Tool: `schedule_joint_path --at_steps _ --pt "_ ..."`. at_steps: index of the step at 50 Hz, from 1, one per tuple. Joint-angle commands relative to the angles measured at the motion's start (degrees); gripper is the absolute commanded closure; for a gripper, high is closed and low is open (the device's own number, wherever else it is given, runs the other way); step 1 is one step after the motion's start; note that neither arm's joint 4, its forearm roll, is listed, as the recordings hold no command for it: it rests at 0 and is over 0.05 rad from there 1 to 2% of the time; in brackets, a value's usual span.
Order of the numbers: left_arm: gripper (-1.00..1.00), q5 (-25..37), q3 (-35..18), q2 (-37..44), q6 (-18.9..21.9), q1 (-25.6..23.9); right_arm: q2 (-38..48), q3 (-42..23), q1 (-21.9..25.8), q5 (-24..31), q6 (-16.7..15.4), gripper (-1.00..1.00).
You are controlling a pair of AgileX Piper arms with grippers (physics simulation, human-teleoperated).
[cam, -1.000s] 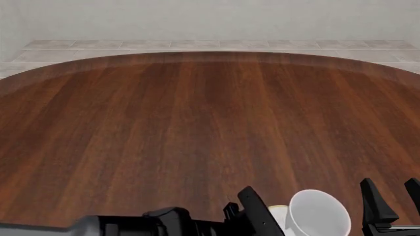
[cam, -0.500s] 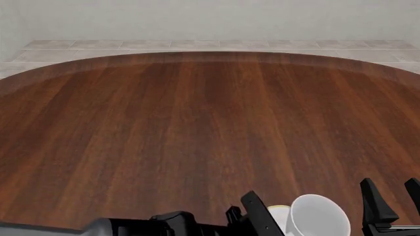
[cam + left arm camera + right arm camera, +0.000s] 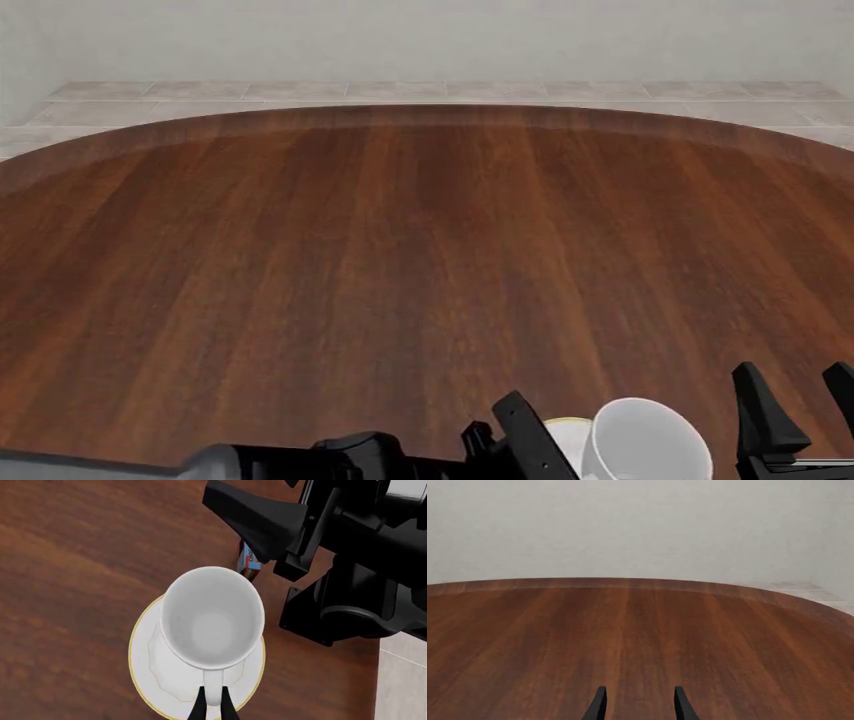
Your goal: Put the white mug on the plate.
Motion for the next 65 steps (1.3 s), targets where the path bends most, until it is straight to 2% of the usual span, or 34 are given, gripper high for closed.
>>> schedule_joint_path --at_steps 1,6,7,32,43,65 --pt "1.00 0.05 -0.60 0.00 0.24 -0.46 0.10 0.04 -0.02 -0.16 -0.04 -1.00" --pt "1.00 0.00 -0.66 -0.15 0.40 -0.44 0.11 0.04 -0.02 -0.16 -0.05 -1.00" --pt "-1.00 0.01 -0.69 -0.06 0.16 -0.52 0.11 0.04 -0.02 -0.16 -0.03 -1.00" --pt "-1.00 0.57 -1.29 -0.01 0.88 -0.34 0.09 0.04 -0.02 -0.16 -0.04 -1.00" --pt "-1.00 2.85 -2.36 -1.44 1.29 -0.40 0.10 0.04 -0.03 -0.16 -0.03 -1.00" --pt "-1.00 9.57 -3.96 -7.74 4.61 0.87 0.10 0.04 -0.02 -0.16 -0.03 -1.00"
